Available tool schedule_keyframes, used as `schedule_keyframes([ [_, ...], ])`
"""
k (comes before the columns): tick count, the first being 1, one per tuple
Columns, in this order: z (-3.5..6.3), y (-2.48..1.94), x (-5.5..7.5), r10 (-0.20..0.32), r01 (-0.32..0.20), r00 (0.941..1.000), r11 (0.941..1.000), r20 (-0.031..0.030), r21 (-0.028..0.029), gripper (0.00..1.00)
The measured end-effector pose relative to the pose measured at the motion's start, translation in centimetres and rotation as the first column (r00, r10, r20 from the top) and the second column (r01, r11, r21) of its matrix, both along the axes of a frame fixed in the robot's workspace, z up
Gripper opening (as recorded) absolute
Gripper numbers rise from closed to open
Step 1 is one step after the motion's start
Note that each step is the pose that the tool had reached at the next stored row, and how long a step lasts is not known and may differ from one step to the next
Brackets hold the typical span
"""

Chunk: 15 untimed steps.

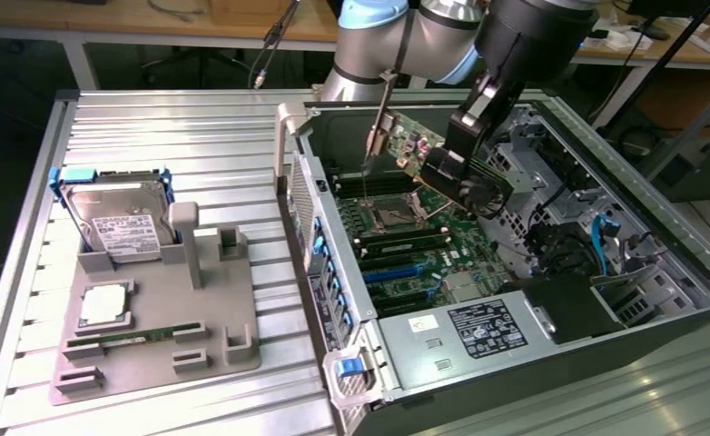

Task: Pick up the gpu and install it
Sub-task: 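Insert the gpu into the slot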

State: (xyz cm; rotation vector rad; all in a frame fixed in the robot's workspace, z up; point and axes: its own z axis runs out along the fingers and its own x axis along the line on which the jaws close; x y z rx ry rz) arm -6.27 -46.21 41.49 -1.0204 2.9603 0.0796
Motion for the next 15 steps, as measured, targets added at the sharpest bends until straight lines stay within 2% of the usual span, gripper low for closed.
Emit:
schedule_keyframes([
  [15, 0.00, 0.00, 0.00, 0.072, -0.072, 0.9974, 0.9974, 0.0000, 0.0000, 0.27],
])
